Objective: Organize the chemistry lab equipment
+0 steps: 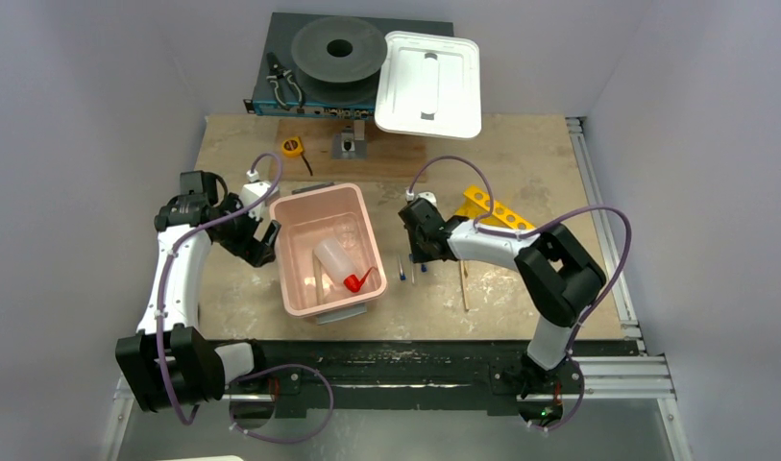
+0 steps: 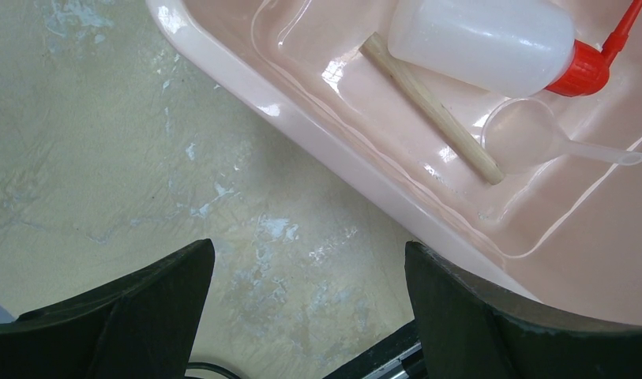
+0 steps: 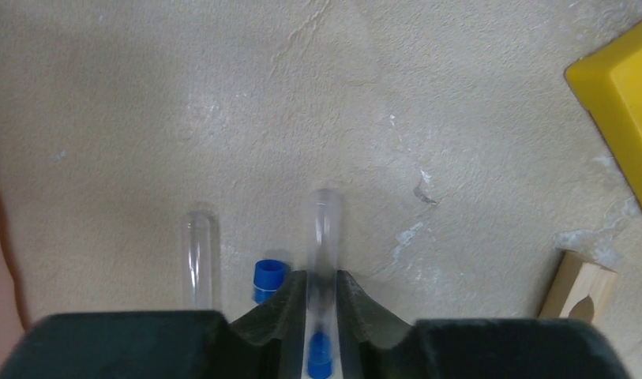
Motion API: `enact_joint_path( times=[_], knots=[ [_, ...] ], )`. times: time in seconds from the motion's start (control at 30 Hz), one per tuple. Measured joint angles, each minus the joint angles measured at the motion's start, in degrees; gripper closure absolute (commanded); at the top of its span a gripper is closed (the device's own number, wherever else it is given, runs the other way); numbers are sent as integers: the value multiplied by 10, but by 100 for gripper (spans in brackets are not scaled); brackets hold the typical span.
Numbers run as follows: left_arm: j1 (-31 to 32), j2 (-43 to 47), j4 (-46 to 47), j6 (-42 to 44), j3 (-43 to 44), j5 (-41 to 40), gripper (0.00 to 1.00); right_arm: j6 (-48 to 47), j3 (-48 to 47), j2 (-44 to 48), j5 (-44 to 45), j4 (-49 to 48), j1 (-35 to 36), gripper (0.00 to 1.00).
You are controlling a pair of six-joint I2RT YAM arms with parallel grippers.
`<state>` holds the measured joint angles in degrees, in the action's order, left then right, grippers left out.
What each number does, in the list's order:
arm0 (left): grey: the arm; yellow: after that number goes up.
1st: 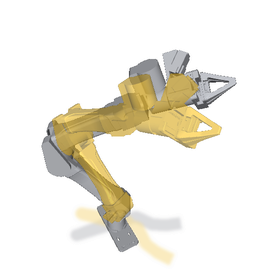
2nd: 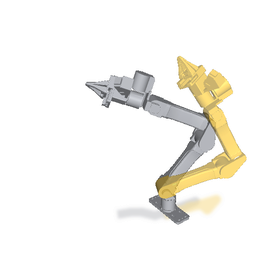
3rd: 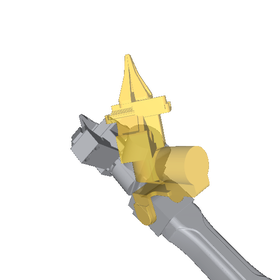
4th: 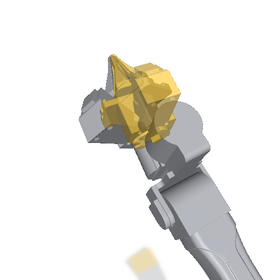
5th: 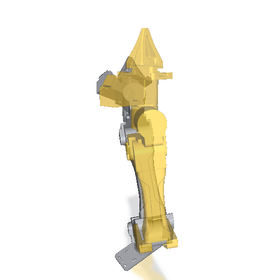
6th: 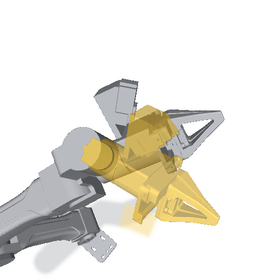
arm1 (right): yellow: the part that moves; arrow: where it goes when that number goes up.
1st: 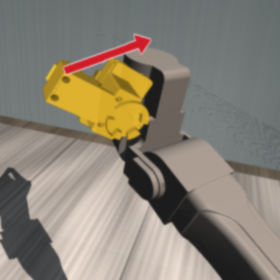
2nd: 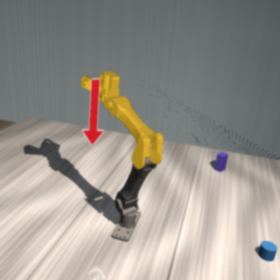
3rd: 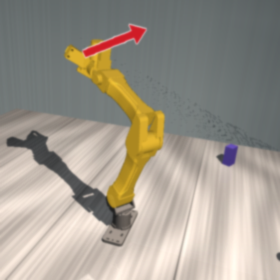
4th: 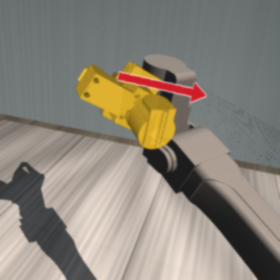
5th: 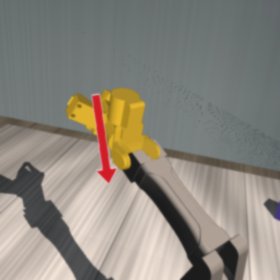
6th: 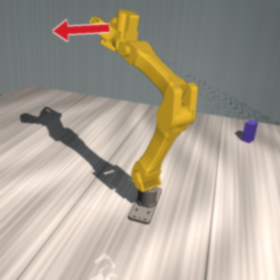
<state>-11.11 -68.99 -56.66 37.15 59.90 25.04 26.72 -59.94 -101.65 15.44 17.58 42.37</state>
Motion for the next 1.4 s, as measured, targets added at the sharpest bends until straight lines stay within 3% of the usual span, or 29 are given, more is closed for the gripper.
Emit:
enact_joint_path(
  times=[0.07, 0.33, 0.57, 0.7, 0.87, 0.93, 1.03, 1.13, 1.27, 1.4],
  knots=[
    [0, 0, 0, 0, 1, 0, 10, 1, 2, 1, 1, -5, 0, 100],
    [0, -1, 0, 0, 3, 0, 10, 2, -13, 78, 37, 64, 0, 100],
    [0, -4, 3, 0, 3, 2, 10, 3, -185, 163, 29, 109, 33, 100],
    [0, -4, 3, 0, 3, 2, 10, 10, -268, 143, 10, 107, 98, 100],
    [0, -4, 3, 0, 3, 2, 10, 18, -307, 50, -22, 100, 157, 100],
    [0, -3, 3, 0, 3, 2, 10, 20, -308, 7, -31, 103, 164, 92],
    [0, -3, 3, 1, 3, 2, 10, 23, -308, -41, -37, 120, 165, 72],
    [0, -3, 3, 1, 3, 2, 10, 26, -308, -54, -34, 141, 165, 61],
    [0, -3, 3, 1, 3, 2, 10, 25, -308, -24, -28, 147, 164, 57],
    [0, -2, 3, 1, 3, 2, 10, 24, -305, 33, -16, 147, 160, 64]
  ],
)
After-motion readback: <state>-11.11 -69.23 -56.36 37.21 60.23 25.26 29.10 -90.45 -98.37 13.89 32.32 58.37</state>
